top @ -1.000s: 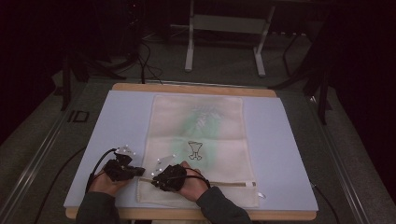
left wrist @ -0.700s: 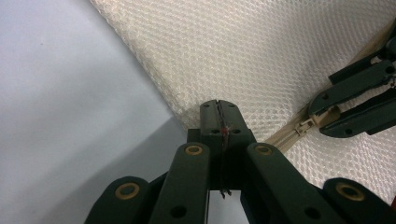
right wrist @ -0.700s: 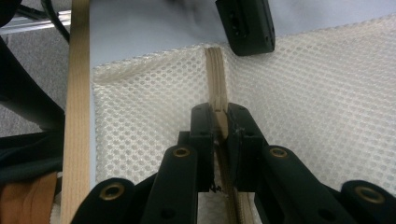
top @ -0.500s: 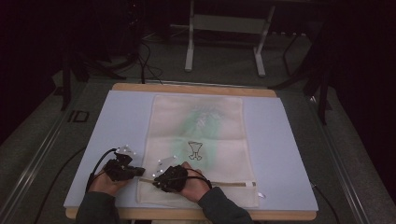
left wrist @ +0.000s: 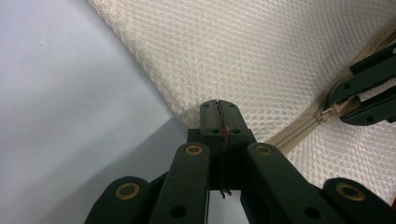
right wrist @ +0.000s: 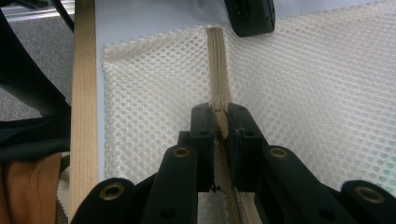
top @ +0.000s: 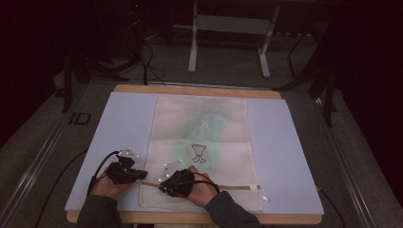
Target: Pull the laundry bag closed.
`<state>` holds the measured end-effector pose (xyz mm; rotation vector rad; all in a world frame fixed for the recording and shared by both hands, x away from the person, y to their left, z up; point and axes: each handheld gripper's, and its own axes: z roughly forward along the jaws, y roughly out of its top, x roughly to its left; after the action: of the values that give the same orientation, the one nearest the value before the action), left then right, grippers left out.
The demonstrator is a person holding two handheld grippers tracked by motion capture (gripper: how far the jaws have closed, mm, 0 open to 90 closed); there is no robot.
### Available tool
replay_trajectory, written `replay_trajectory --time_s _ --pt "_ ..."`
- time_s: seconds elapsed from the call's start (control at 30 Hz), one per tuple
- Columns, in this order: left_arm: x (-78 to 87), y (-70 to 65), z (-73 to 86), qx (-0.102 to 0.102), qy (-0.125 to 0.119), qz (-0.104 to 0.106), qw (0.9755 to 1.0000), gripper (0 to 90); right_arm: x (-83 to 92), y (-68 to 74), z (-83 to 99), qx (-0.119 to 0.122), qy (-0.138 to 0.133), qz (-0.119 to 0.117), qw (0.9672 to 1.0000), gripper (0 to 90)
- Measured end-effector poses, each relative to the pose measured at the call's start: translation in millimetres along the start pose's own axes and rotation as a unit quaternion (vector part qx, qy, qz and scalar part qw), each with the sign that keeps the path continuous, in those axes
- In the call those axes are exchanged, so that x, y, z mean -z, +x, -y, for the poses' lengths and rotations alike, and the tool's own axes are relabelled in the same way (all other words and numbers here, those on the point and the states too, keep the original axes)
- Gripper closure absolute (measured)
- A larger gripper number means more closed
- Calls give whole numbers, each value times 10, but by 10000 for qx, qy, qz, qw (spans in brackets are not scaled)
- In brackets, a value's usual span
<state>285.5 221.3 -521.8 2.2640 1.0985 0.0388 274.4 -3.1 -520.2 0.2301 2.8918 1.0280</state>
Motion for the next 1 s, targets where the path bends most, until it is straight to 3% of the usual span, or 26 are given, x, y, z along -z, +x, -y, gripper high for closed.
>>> replay_trajectory --time_s 1.0 --pt "-3 -11 -2 19 -4 -29 10000 899 158 25 123 60 175 82 9998 822"
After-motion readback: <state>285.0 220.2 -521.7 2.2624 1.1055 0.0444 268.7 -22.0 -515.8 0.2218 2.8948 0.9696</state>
